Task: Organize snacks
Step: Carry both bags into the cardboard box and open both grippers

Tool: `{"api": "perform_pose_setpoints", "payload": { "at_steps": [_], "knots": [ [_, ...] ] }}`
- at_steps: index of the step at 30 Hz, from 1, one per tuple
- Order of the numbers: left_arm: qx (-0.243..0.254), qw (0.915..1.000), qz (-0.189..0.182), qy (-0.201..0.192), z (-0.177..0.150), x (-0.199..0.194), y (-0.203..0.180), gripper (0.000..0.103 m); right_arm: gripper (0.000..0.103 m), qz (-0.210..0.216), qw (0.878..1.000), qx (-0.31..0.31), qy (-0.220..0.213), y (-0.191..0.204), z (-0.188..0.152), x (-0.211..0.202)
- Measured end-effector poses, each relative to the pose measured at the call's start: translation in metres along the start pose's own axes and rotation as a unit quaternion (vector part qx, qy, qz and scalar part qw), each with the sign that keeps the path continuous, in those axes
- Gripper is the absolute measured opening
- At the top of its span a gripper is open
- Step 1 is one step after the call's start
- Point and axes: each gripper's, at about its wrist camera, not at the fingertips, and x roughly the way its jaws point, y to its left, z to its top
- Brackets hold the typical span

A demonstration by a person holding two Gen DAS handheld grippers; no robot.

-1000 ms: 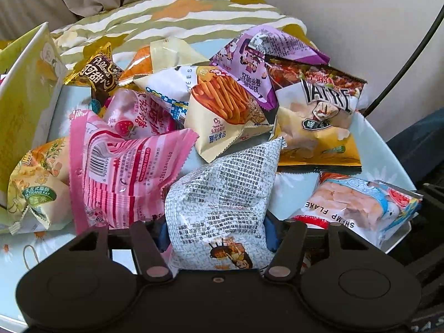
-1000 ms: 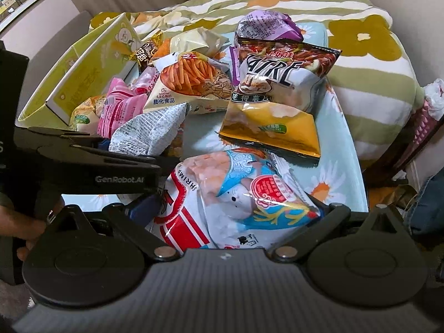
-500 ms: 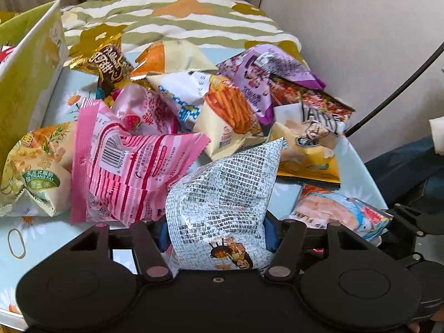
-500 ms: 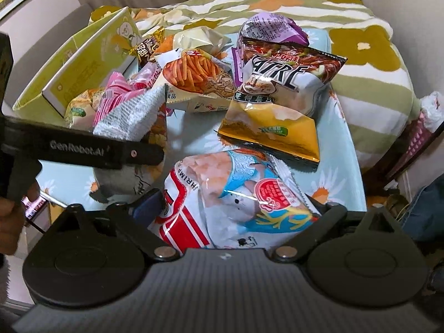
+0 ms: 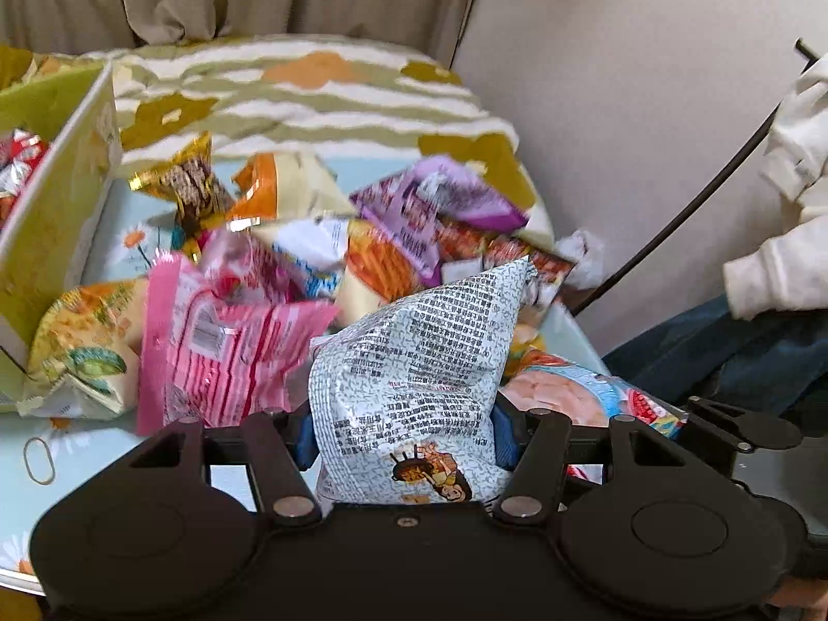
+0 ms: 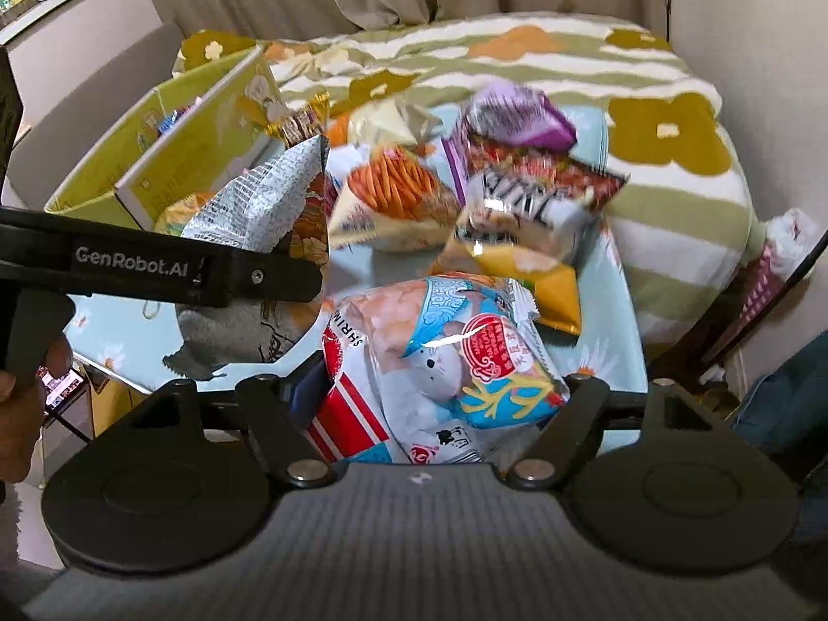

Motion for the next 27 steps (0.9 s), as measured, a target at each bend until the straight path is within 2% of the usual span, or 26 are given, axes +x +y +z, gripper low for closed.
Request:
{"api": "perform_pose_setpoints", "payload": {
  "at_steps": [7,13,19,27],
  "knots": [
    [-0.008,0.9983,0.008,-0.057,0.014,-0.047,0.0,0.064,0.09,0.007,0.999,-0.017,-0.031,0.015,0.026,-0.021],
    [-0.012,0.9932,0.055,-0.102,0.034,-0.086,0.023,0.064,0.091,0.031,0.997,-0.048,-0.058,0.039,0.065,-0.029],
    [-0.035,0.9847,0.097,-0.141,0.058,-0.119,0.081,0.064,0.091,0.059,0.992,-0.074,-0.086,0.082,0.108,-0.025],
    [-0.053,0.9762,0.158,-0.14,0.082,-0.133,0.176,0.064,0.091,0.084,0.986,-0.097,-0.103,0.165,0.154,0.011]
  ]
}}
